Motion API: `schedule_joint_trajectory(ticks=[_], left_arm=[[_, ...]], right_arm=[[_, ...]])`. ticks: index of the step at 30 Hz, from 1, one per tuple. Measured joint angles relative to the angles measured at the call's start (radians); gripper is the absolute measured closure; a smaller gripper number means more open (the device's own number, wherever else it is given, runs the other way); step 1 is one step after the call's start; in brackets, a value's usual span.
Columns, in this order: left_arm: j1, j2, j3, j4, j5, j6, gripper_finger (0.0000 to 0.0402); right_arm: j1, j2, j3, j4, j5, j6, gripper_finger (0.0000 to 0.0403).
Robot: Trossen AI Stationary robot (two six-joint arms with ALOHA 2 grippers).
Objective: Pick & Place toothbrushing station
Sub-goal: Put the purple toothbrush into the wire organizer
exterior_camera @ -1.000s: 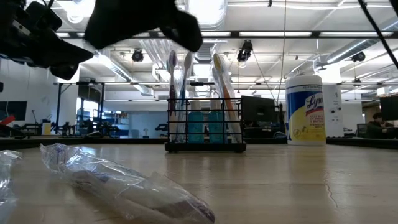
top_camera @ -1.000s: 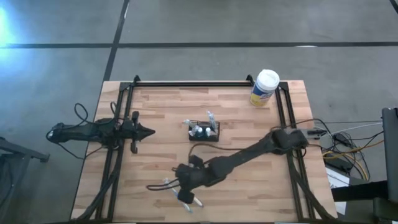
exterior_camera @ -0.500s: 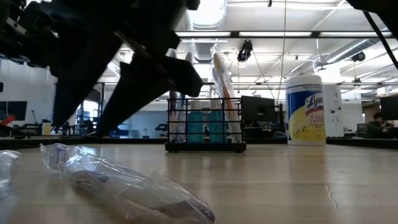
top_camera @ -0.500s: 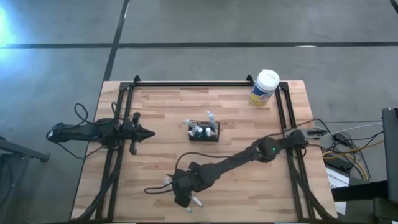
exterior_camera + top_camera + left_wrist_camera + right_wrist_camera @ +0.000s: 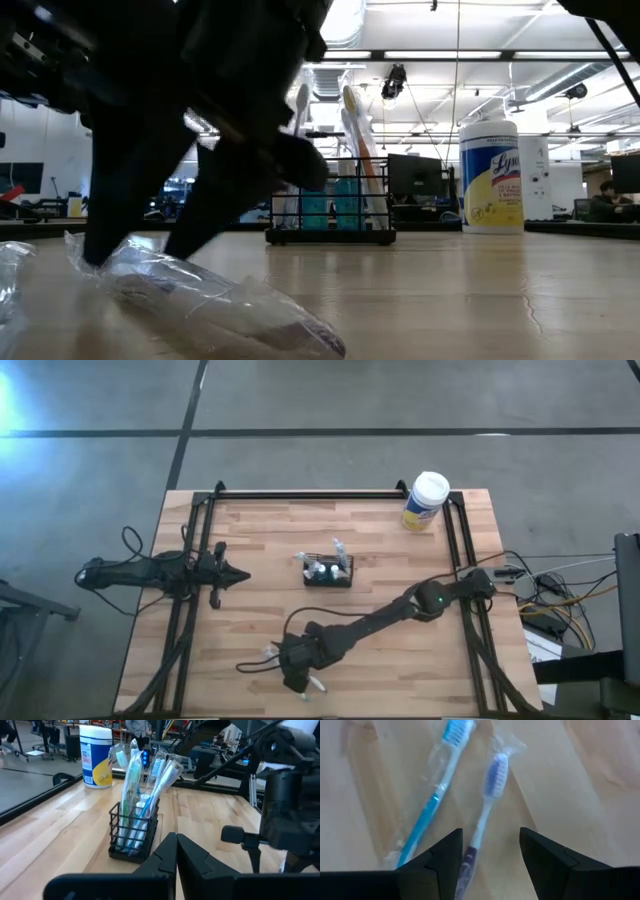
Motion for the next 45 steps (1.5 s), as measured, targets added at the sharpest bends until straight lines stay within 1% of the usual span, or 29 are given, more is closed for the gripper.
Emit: schedule_joint_trajectory(ticks=[7,11,13,15,20,21,23,27,30,37,39,42,45], left_arm=[[0.000,0.002,0.000,0.001,-0.001,-0.006,0.0390],[0.000,0.002,0.000,0.001,-0.001,-0.007,0.0390],[0.000,0.002,0.000,0.000,-0.001,-0.008,0.0390],[0.000,0.002,0.000,0.000,0.000,-0.009,0.0390],[0.000,0.002,0.000,0.000,0.000,-0.009,0.0390],[0.000,0.002,0.000,0.000,0.000,-0.009,0.0390],[0.000,0.002,0.000,0.000,0.000,-0.009,0.0390],[0.000,0.002,0.000,0.000,0.000,-0.009,0.0390],[0.000,0.002,0.000,0.000,0.000,-0.008,0.0390],[0.000,0.002,0.000,-0.022,0.001,-0.007,0.0390],[0.000,0.002,0.000,-0.029,0.001,-0.003,0.0390],[0.000,0.002,0.000,-0.029,-0.011,-0.002,0.0390],[0.000,0.002,0.000,-0.025,-0.029,0.002,0.0390]], right_arm=[[0.000,-0.002,-0.036,0.017,-0.004,-0.006,0.0211],[-0.003,-0.005,-0.054,0.023,-0.023,-0.008,0.0227],[-0.003,-0.006,-0.056,0.021,-0.021,-0.008,0.0245],[-0.003,-0.006,-0.057,0.017,-0.020,-0.020,0.0270],[-0.006,-0.009,-0.059,0.006,-0.017,-0.092,0.0368],[-0.006,-0.011,-0.059,0.006,-0.020,-0.116,0.0380],[-0.006,-0.022,-0.061,0.008,-0.017,-0.145,0.0384],[-0.003,-0.064,-0.065,0.026,0.034,-0.260,0.0391],[-0.001,-0.144,-0.064,0.063,0.072,-0.348,0.0395],[0.052,-0.332,-0.065,0.103,0.290,-0.608,0.0396],[0.068,-0.395,-0.069,0.106,0.333,-0.683,0.0396],[0.090,-0.492,-0.098,0.112,0.390,-0.766,0.0395],[0.120,-0.580,-0.183,0.119,0.444,-0.814,0.0395]])
